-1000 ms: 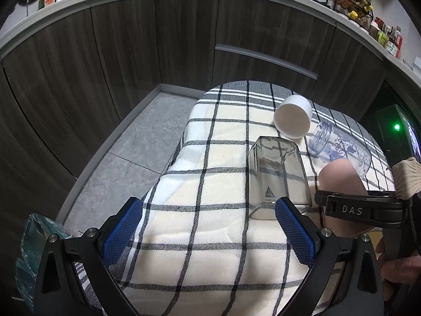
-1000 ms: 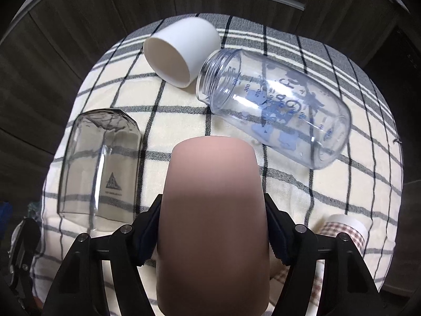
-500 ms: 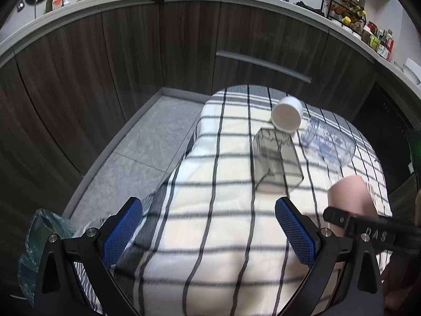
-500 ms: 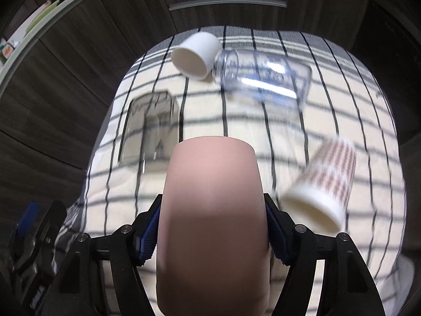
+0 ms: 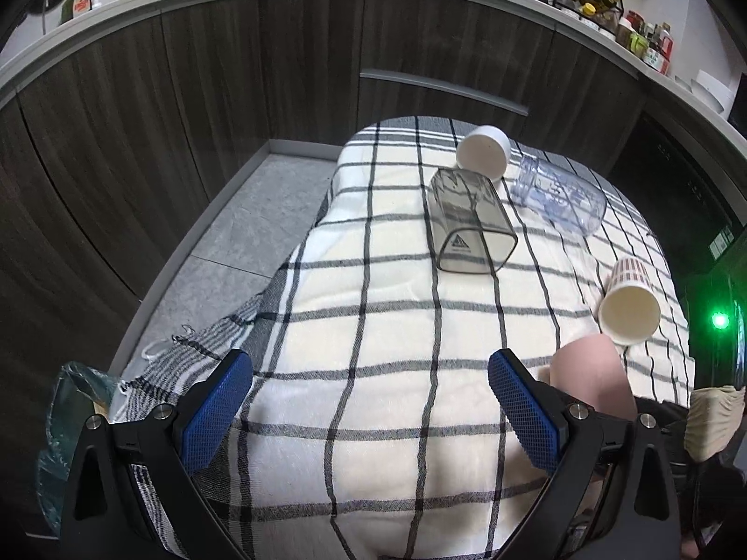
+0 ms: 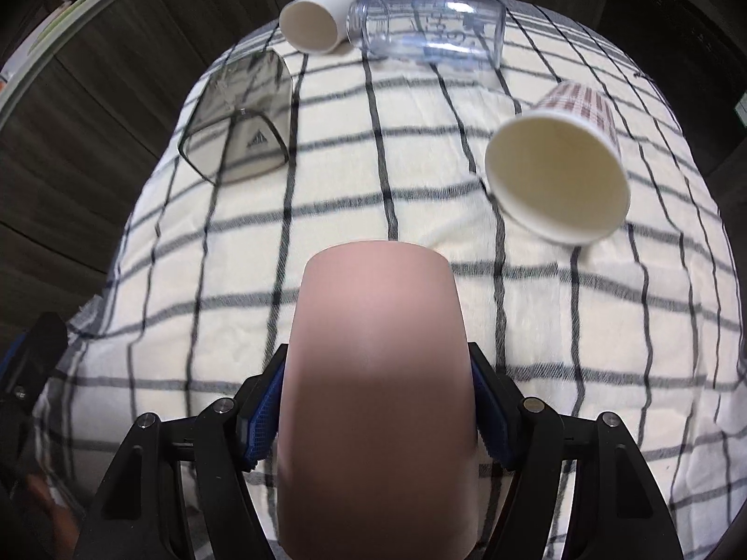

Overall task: Flip cup upside down
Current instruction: 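Lift the pink cup with the right gripper and rotate it upright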

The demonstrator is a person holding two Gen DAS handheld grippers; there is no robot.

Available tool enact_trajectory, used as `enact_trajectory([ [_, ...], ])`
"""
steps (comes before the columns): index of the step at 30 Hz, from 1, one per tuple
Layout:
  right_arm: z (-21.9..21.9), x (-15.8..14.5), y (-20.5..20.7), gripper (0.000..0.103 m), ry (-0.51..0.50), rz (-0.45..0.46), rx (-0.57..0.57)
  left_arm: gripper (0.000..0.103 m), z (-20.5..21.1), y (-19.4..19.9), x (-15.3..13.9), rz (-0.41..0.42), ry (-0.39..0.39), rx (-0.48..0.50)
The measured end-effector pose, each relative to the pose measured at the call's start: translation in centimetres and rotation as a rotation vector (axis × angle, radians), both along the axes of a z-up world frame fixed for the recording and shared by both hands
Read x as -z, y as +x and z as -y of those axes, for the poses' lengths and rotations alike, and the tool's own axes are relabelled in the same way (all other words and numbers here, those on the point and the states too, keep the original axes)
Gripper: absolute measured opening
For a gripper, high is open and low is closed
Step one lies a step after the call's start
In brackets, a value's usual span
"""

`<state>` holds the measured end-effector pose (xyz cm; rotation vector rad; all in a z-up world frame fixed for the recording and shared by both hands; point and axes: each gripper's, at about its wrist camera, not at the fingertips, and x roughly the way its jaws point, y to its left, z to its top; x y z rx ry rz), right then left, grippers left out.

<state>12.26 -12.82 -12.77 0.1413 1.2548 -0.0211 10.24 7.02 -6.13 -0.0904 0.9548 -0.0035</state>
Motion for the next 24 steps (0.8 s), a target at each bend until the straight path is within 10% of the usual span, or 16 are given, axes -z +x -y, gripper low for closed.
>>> enact_trajectory([
  [24, 4.3, -8.8, -4.3, 0.08, -0.063, 0.26, 0.032, 0.103, 5.1, -1.5, -2.3, -0.002, 0.023, 0.063],
])
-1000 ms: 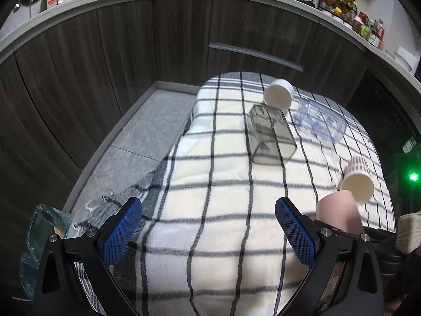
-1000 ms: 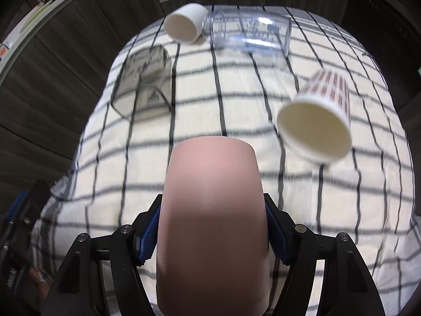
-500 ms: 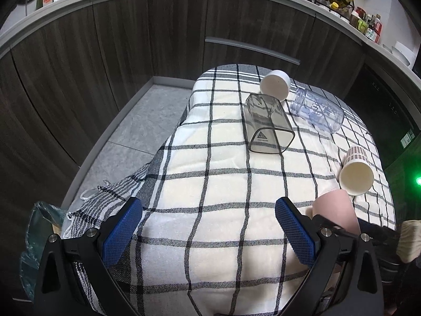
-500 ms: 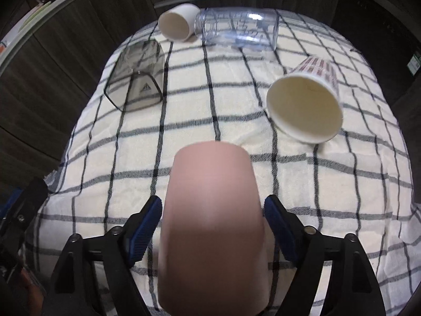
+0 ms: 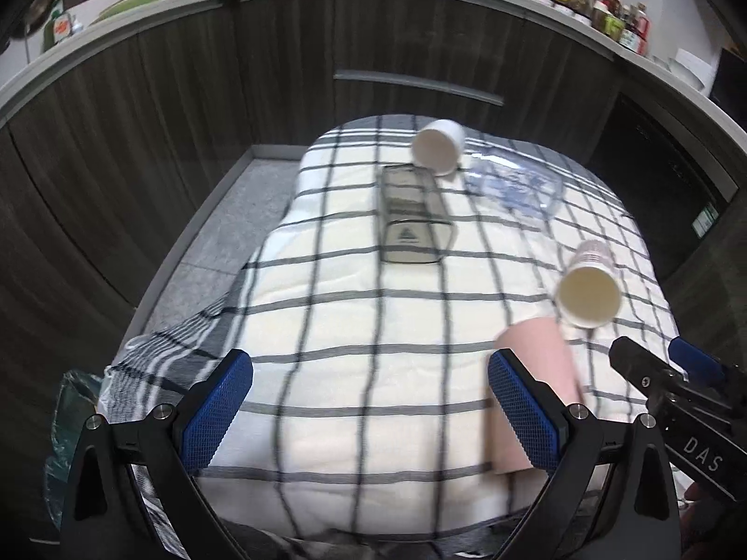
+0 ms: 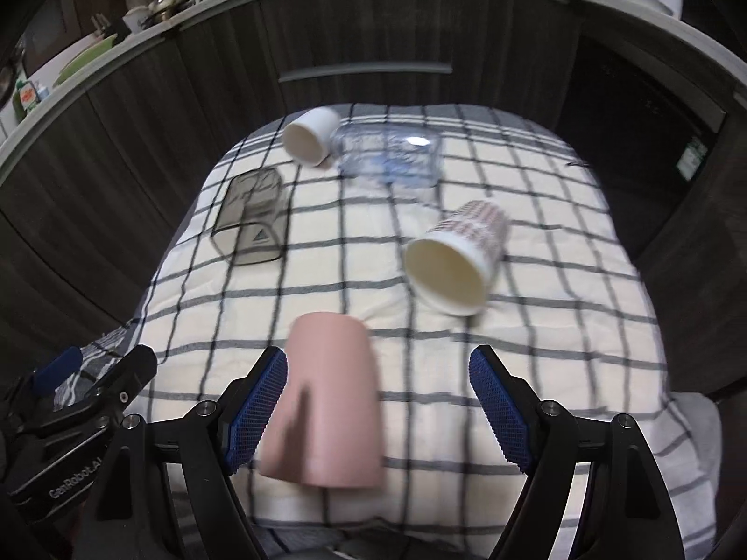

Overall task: Flip cup upside down
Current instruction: 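Lift the pink cup with the right gripper and rotate it upright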

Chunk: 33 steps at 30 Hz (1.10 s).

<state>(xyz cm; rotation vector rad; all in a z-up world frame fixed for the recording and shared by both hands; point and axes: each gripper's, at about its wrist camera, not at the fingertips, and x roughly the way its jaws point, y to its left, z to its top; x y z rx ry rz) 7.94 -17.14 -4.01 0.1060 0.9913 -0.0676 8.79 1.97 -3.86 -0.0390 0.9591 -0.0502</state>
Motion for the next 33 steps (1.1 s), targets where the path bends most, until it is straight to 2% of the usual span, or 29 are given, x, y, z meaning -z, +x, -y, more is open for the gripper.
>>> enact_trajectory([
  [4, 2.5, -1.5, -1.4, 0.08, -0.026, 0.052, 0.044, 0.103, 2.6, 0.0, -0.6, -0.002, 0.0, 0.037],
  [8, 4.4, -2.8, -2.2, 0.082, -0.056, 0.095, 0.081, 0.103, 5.0, 0.2, -0.8, -0.01, 0.031, 0.057],
  [12, 5.7, -3.8, -2.7, 0.082, -0.084, 0.155, 0.102, 0.103, 6.9, 1.1, -0.4, -0.065, 0.053, 0.083],
  [16, 6.8, -4.6, -2.7, 0.083, -0.082, 0.195, 0.113, 0.103, 8.2, 2.6, 0.9, -0.204, 0.036, 0.106],
  [19, 7.5, -4.6, -2.2, 0.083, -0.046, 0.168, 0.106, 0.102, 9.0, 3.7, 1.9, -0.322, 0.008, 0.123],
  [24, 8.3, -5.5, -1.8, 0.083, -0.01, 0.167, 0.117, 0.102, 10.6, 5.7, 3.6, -0.499, 0.009, 0.148],
  [33, 10.1, -5.7, 0.9, 0.083, -0.02, 0.132, 0.151, 0.1, 12.5, 8.3, 5.9, -0.681, 0.023, 0.141],
])
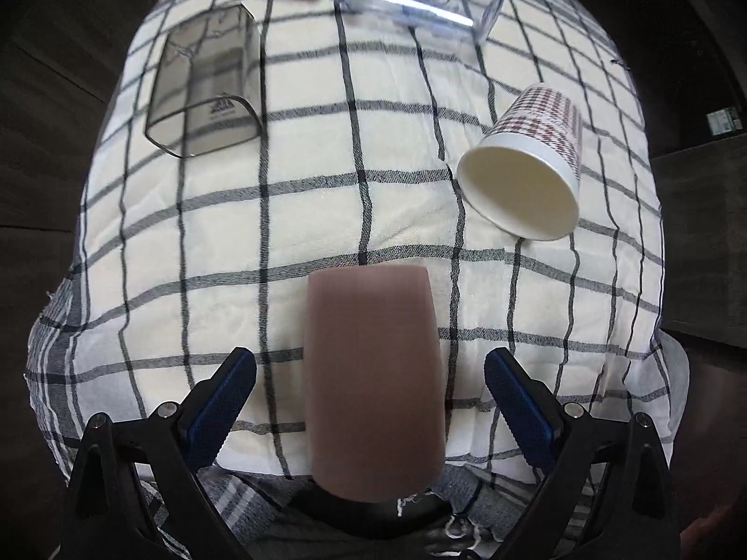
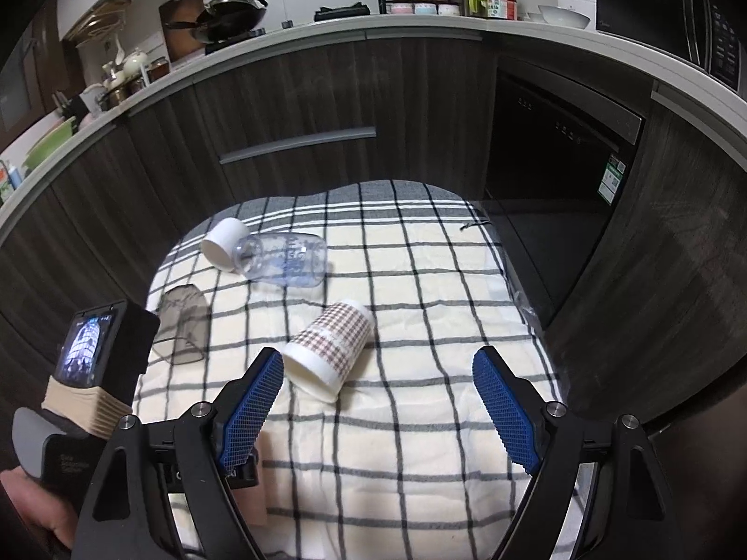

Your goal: Flip cup upside down

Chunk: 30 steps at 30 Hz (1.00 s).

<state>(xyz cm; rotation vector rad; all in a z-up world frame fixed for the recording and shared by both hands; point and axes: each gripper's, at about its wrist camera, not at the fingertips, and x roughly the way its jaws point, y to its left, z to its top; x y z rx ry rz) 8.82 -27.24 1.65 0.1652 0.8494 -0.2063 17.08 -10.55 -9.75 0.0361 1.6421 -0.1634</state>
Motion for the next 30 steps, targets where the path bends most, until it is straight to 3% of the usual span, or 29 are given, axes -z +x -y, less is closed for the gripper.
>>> enact_trajectory([
  [8, 1.0, 0.5, 2.7, 0.083, -0.037, 0.008, 0.015, 0.096, 0.5, 1.3, 2.4, -0.096, 0.019, -0.019],
  [12, 1.7, 1.4, 3.9, 0.083, 0.001, -0.013, 0.017, 0.086, 0.6, 1.8, 3.3, -0.126, 0.023, -0.019],
  [19, 2.4, 3.4, 5.3, 0.083, 0.047, -0.052, 0.019, 0.077, 1.5, 2.9, 4.9, -0.165, 0.037, -0.012],
  [22, 2.6, 4.3, 5.6, 0.083, 0.06, -0.073, 0.017, 0.065, 1.5, 3.0, 5.9, -0.184, 0.041, -0.01],
  [30, 2.8, 5.4, 5.9, 0.083, 0.087, -0.103, 0.016, 0.065, 1.4, 2.8, 5.7, -0.161, 0.028, -0.012],
])
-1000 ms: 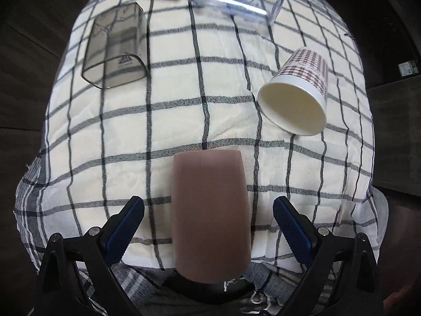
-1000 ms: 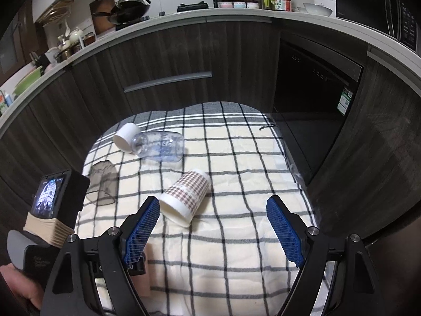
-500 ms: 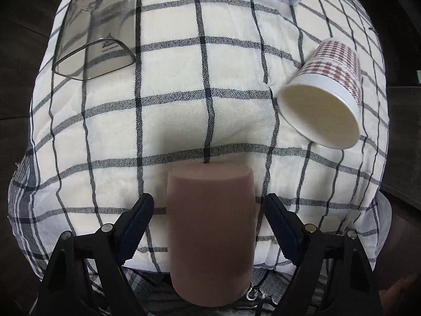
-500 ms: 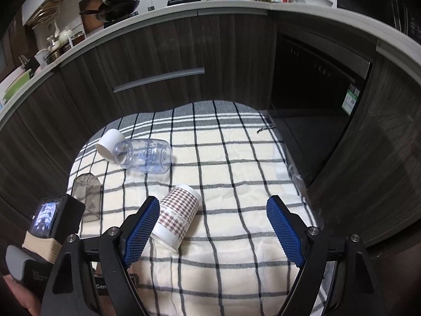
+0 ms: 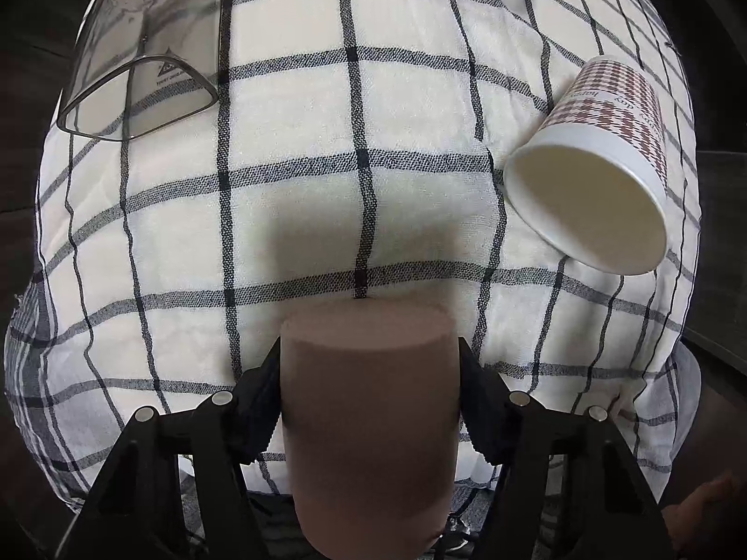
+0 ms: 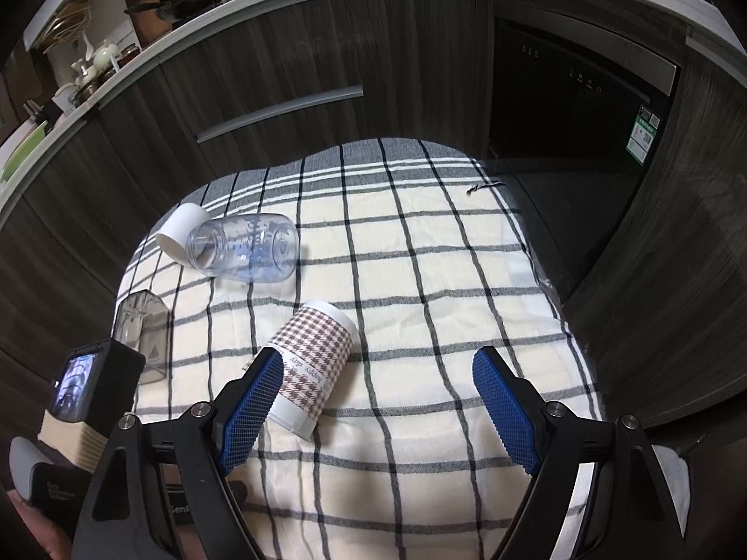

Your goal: Flip cup upside down

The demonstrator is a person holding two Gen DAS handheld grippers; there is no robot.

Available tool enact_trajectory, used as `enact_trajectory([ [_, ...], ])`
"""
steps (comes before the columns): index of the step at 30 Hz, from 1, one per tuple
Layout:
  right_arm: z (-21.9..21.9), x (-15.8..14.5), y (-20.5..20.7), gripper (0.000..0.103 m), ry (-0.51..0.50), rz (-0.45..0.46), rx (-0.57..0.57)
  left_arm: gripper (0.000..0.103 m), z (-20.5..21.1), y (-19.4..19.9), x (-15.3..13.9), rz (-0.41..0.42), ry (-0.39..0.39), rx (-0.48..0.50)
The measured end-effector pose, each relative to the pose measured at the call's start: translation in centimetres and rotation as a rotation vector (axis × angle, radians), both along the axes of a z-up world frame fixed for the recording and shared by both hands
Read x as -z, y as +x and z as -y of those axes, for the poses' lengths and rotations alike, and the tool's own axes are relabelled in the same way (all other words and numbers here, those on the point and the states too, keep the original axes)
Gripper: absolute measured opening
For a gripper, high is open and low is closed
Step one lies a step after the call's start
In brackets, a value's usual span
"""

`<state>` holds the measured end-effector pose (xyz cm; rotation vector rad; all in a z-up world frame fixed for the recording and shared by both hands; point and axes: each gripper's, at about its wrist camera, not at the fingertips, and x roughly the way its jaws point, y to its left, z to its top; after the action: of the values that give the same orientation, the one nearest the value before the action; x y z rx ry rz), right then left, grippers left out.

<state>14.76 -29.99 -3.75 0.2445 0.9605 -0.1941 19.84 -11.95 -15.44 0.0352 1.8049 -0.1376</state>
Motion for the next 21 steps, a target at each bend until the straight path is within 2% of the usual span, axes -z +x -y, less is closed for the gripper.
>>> enact_trajectory([
  [5, -0.1, -0.5, -0.3, 0.083, -0.003, 0.012, -0.001, 0.065, -0.6, -0.8, -2.0, 0.053, -0.01, -0.002],
  [8, -0.3, -1.0, -0.8, 0.083, 0.003, 0.021, -0.003, 0.065, -0.5, -1.4, -4.1, 0.128, -0.02, 0.003],
  [12, -0.6, -1.9, -1.6, 0.083, 0.017, 0.032, -0.007, 0.065, -0.9, -2.4, -7.3, 0.273, -0.034, 0.022],
  [16, -1.1, -2.6, -2.7, 0.083, 0.007, 0.046, -0.013, 0.065, -1.8, -4.1, -10.5, 0.487, -0.067, 0.038],
  [21, -2.0, -3.0, -5.1, 0.083, -0.045, 0.067, -0.016, 0.065, -3.0, -4.5, -10.9, 0.735, -0.081, 0.054],
])
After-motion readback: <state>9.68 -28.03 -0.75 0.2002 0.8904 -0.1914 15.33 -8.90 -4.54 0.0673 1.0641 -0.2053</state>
